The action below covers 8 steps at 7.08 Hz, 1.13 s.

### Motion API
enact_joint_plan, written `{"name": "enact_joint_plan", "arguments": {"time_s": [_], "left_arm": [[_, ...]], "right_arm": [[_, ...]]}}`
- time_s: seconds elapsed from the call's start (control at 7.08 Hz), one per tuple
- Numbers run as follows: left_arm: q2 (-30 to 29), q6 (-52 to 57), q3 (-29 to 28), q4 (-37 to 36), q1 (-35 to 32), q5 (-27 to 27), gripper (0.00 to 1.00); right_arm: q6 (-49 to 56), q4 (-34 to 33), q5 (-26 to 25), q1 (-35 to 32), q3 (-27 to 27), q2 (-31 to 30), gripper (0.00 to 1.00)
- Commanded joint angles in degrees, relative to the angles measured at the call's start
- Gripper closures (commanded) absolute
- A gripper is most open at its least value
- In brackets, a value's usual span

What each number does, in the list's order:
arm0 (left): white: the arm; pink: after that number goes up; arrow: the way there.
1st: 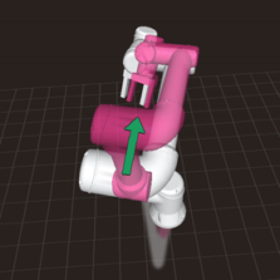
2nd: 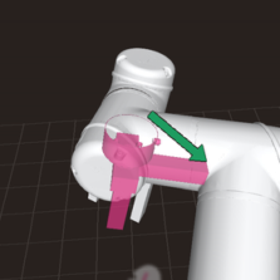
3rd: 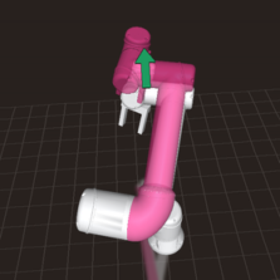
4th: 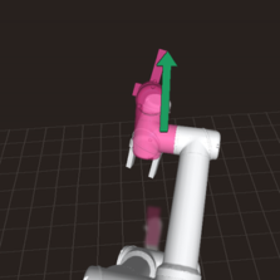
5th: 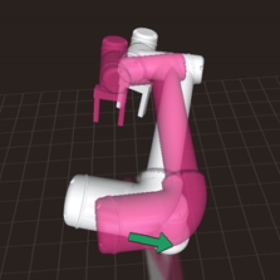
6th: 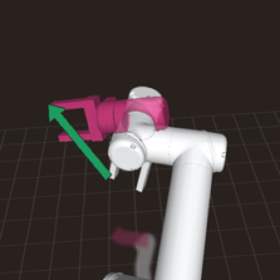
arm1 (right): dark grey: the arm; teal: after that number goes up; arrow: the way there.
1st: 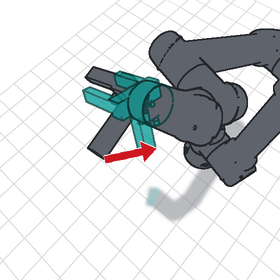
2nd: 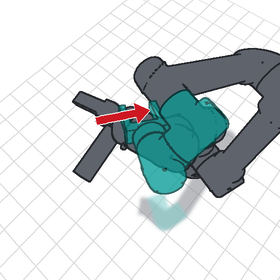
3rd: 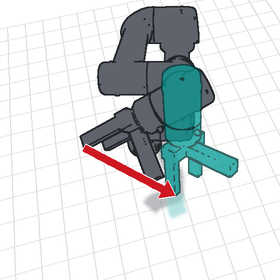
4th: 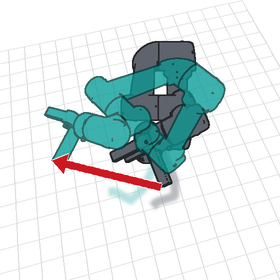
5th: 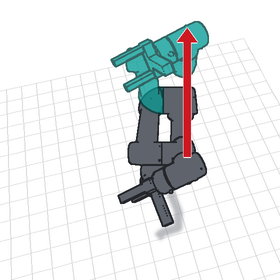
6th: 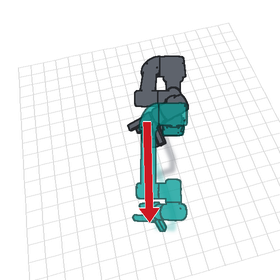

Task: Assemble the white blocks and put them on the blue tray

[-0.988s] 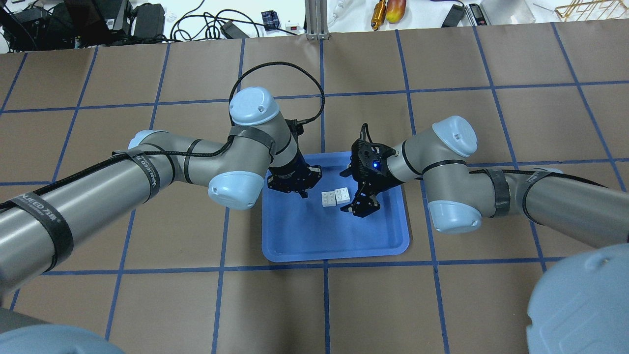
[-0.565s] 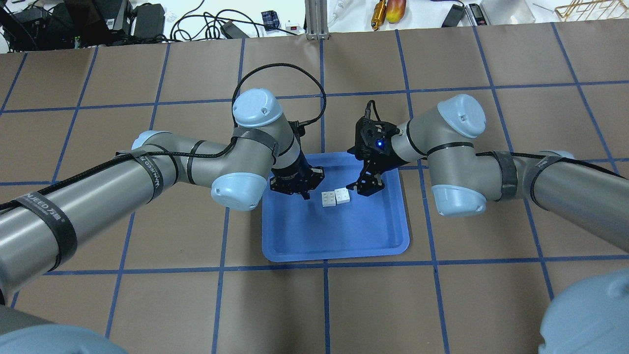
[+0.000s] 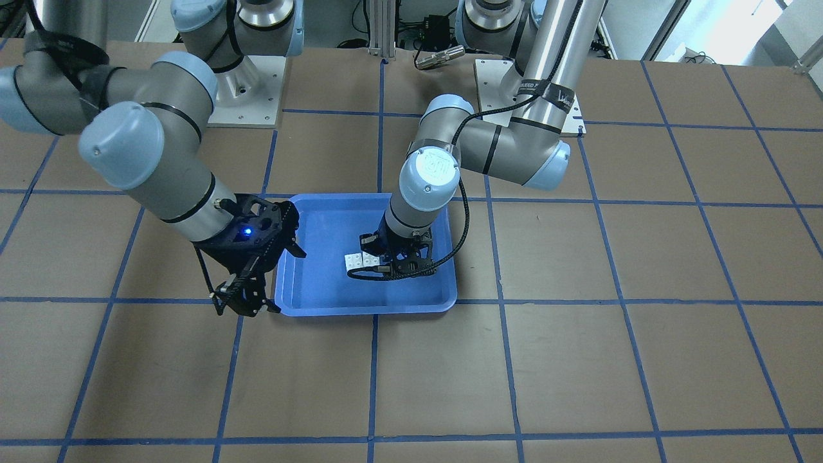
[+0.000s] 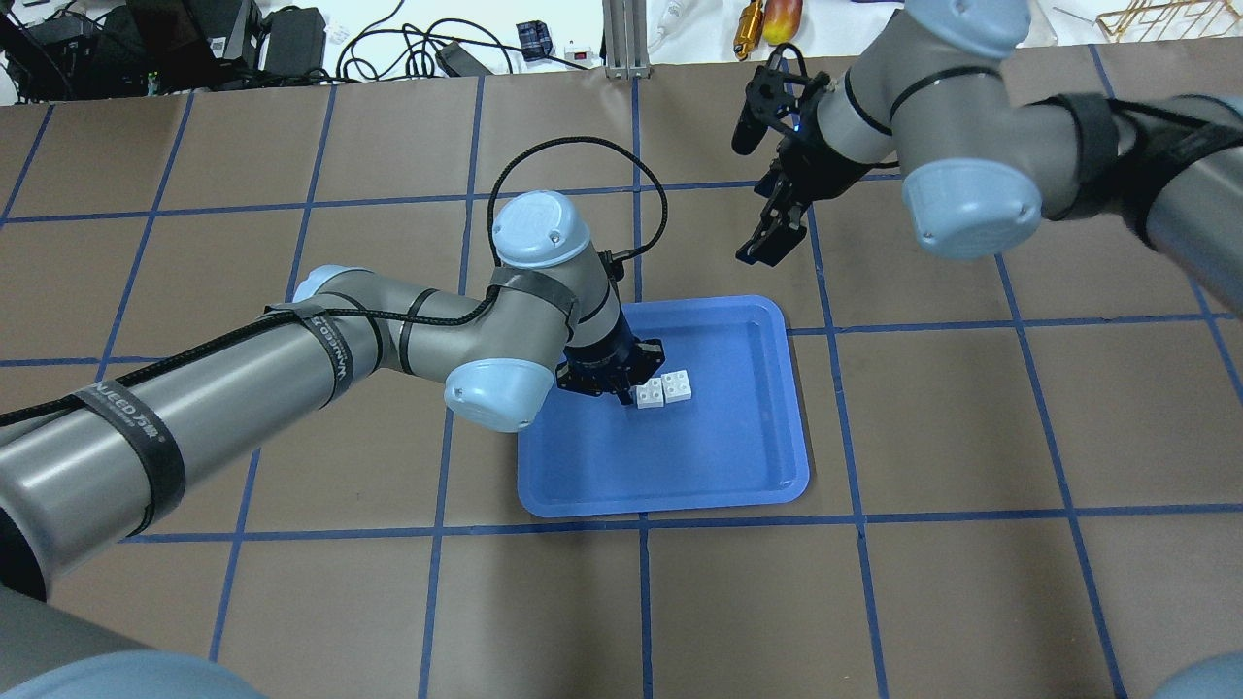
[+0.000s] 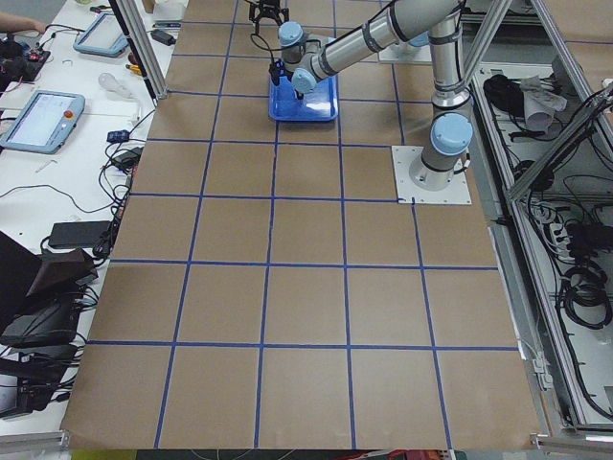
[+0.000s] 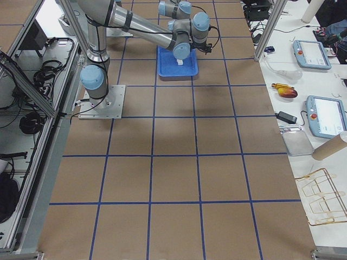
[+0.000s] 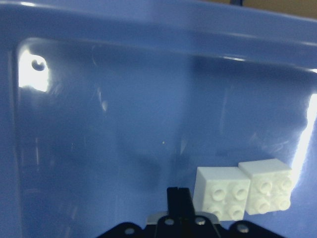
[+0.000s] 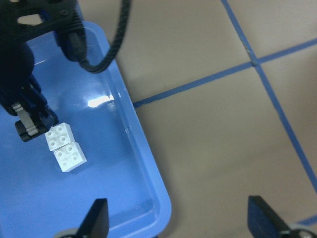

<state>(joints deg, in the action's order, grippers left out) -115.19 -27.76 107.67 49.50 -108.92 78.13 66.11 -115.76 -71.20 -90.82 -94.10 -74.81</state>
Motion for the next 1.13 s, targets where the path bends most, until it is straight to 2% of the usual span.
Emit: {"name": "enact_joint_plan", "arguments": {"time_s": [0.0, 0.14, 0.28, 0.71, 0.85, 0.99], "left_arm": [[-0.21, -1.68, 0.0, -0.19, -0.15, -0.08, 0.99], [-0.39, -1.86, 0.0, -0.19, -0.33, -0.08, 0.99], [-0.56, -2.38, 0.0, -0.36, -0.59, -0.08, 0.99], [-0.57, -5.71, 0.0, -0.37, -0.94, -0.17, 0.99], [-0.57, -5.81, -0.09, -0.45, -1.03, -0.17, 0.99], [-0.57, -5.82, -0.09, -0.45, -1.03, -0.17, 0.99]], "right_arm": [[-13.03, 10.17, -10.32, 0.29, 10.66, -0.42, 0.0], [-20.85, 14.99, -16.28, 0.29, 13.22, -0.86, 0.0], [-25.54, 18.69, -18.17, 0.21, 14.81, -2.52, 0.0], [-43.91, 21.01, -17.75, 0.21, 14.92, -7.36, 0.0], [-56.49, 20.14, -17.14, 0.12, 15.43, -9.98, 0.0], [-62.79, 20.13, -18.26, 0.03, 14.05, -11.22, 0.0]]}}
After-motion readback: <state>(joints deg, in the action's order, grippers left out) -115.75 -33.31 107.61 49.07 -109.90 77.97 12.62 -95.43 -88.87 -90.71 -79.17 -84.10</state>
